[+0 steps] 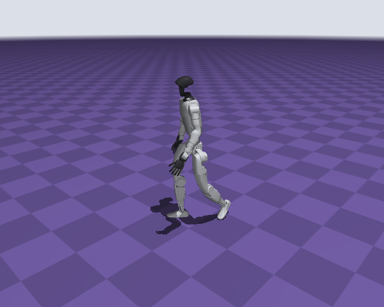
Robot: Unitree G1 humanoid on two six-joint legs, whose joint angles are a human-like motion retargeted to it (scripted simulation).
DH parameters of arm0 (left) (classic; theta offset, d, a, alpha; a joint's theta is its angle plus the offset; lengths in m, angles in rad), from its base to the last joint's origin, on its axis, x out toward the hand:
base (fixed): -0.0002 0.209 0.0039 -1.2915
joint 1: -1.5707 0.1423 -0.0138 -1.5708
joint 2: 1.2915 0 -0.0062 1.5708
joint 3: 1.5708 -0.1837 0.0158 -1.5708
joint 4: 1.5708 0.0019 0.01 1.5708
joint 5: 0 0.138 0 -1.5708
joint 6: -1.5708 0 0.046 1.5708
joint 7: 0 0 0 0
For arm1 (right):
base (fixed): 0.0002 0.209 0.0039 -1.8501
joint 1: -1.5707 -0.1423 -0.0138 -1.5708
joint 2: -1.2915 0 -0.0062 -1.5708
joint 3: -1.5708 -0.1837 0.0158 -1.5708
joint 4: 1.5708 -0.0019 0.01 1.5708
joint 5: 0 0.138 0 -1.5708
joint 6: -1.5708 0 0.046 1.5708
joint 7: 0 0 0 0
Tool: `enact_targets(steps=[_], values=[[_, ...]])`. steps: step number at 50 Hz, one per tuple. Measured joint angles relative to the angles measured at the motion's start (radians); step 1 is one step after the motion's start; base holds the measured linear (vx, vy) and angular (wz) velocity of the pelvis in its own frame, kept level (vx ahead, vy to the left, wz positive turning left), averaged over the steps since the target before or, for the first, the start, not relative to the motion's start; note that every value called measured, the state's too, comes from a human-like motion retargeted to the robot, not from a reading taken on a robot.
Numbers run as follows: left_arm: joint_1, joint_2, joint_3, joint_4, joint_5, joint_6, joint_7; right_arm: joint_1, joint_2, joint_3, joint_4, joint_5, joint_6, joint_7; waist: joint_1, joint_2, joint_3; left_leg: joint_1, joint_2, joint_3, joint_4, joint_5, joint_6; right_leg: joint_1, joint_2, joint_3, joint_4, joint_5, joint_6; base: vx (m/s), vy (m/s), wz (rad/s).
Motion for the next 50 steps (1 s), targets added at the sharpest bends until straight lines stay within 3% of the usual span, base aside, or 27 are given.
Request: enact_targets(steps=[5,10,15,20,26,30,35,37,40,44,50], values=[[0.033,-0.014,-0.030,-0.038,0.020,0.030,-0.012,-0.018,-0.013,0.003,-0.019,-0.009,0.001,-0.007,0.075,0.035,0.020,-0.130,0.121,-0.112,0.408,0.164,0.012,0.122,0.155,0.075,-0.049,-0.032,-0.075,0.44,-0.20,-0.92],[0.053,-0.029,-0.060,-0.047,0.054,0.061,-0.052,-0.075,-0.032,0.014,-0.059,-0.044,0.003,-0.025,0.175,0.031,0.041,-0.307,0.155,-0.178,0.645,0.008,0.133,0.215,0.223,0.178,-0.055,-0.093,-0.099,0.46,-0.15,-1.08],[0.093,-0.040,-0.072,-0.065,0.073,0.072,-0.081,-0.154,-0.046,0.028,-0.124,-0.097,0.002,-0.024,0.294,0.010,0.058,-0.490,0.065,-0.201,0.584,-0.157,0.193,0.305,0.219,0.290,-0.050,-0.161,-0.088,0.52,-0.06,-1.20],[0.167,-0.057,-0.077,-0.084,0.074,0.052,-0.064,-0.235,-0.068,0.067,-0.179,-0.128,-0.005,-0.035,0.396,0.016,0.056,-0.586,-0.071,-0.180,0.216,-0.157,0.147,0.393,0.194,0.371,-0.062,-0.203,-0.050,0.62,0.03,-0.92],[0.234,-0.071,-0.071,-0.082,0.065,0.025,-0.020,-0.353,-0.104,0.118,-0.175,-0.190,-0.004,-0.052,0.468,0.041,0.029,-0.559,-0.248,-0.206,-0.354,-0.005,0.090,0.450,0.162,0.408,-0.010,-0.248,0.009,0.69,0.07,-0.46],[0.264,-0.069,-0.056,-0.076,0.056,0.012,0.003,-0.414,-0.106,0.136,-0.139,-0.207,-0.005,-0.064,0.507,0.034,0.014,-0.519,-0.330,-0.240,-0.418,0.053,0.128,0.425,0.111,0.428,0.192,-0.246,0.078,0.73,0.07,-0.43],[0.266,-0.064,-0.055,-0.081,0.085,0.010,0.011,-0.437,-0.094,0.148,-0.086,-0.190,-0.009,-0.064,0.499,0.009,0.021,-0.461,-0.439,-0.292,-0.357,-0.001,0.221,0.227,0.018,0.454,0.684,-0.035,0.231,0.75,0.06,0.01],[0.258,-0.062,-0.062,-0.098,0.101,0.008,0.021,-0.430,-0.089,0.152,-0.068,-0.193,-0.010,-0.078,0.474,0.023,0.030,-0.415,-0.455,-0.316,-0.357,-0.038,0.242,0.112,-0.038,0.432,0.839,-0.019,0.212,0.77,0.02,0.35],[0.242,-0.061,-0.075,-0.130,0.115,0.005,0.043,-0.396,-0.083,0.150,-0.044,-0.209,-0.010,-0.111,0.421,0.058,0.043,-0.329,-0.462,-0.365,-0.380,-0.077,0.245,-0.053,-0.128,0.391,0.921,-0.097,0.129,0.79,-0.03,0.52],[0.210,-0.055,-0.082,-0.165,0.110,-0.006,0.056,-0.323,-0.074,0.127,-0.012,-0.225,-0.004,-0.142,0.319,0.107,0.069,-0.197,-0.438,-0.447,-0.427,-0.112,0.222,-0.175,-0.160,0.363,0.688,-0.138,0.080,0.79,-0.14,0.85],[0.187,-0.029,-0.091,-0.186,0.088,-0.023,0.067,-0.184,-0.056,0.094,0.008,-0.214,0.020,-0.172,0.204,0.130,0.085,-0.019,-0.375,-0.527,-0.447,-0.208,0.194,-0.173,-0.097,0.405,0.132,-0.012,0.139,0.72,-0.27,0.69]])
